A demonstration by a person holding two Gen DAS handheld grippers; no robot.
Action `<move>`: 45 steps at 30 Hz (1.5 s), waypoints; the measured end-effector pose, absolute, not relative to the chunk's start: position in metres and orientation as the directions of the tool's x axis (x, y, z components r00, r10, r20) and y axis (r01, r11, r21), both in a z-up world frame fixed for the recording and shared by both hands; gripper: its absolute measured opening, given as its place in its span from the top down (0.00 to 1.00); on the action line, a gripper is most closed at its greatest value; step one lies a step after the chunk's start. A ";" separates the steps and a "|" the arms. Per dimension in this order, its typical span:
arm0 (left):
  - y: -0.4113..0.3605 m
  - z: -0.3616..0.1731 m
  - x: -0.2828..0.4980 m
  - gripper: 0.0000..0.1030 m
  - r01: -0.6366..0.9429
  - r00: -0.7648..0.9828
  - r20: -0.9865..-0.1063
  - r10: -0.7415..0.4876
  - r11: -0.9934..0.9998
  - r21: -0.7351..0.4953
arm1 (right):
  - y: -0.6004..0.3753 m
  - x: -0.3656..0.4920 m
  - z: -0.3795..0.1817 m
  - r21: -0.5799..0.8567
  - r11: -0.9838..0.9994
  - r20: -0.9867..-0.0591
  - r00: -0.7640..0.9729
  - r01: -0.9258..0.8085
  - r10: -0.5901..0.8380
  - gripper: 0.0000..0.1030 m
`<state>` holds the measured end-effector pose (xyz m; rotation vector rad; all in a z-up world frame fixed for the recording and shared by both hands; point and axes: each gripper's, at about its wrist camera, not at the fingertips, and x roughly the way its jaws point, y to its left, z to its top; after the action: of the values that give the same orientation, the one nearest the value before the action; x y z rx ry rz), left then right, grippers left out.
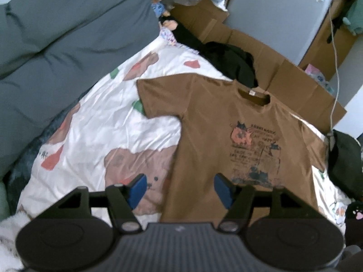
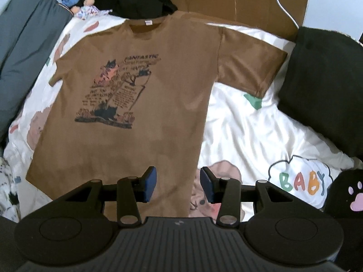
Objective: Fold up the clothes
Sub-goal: 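Lower the T-shirt flat onto the sheet and open both grippers, then move both open grippers over the T-shirt collar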
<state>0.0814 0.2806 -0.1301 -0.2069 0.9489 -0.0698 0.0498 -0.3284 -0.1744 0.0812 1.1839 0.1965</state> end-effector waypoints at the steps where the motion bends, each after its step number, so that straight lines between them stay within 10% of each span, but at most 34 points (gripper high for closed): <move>1: 0.280 -0.127 0.084 0.28 -0.032 0.589 -0.795 -0.146 0.978 -0.204 | -0.328 0.050 -0.173 0.166 0.980 -0.910 0.365 -0.112 0.196 0.54; 45: 0.268 -0.127 0.164 0.32 0.024 0.632 -0.745 -0.213 0.966 -0.256 | -0.294 0.103 -0.153 0.052 0.994 -0.875 0.476 -0.094 0.091 0.54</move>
<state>0.1635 0.2678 -0.1273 -0.2315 0.8778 -0.1369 0.1028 -0.2938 -0.1528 -0.0033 1.0683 0.1130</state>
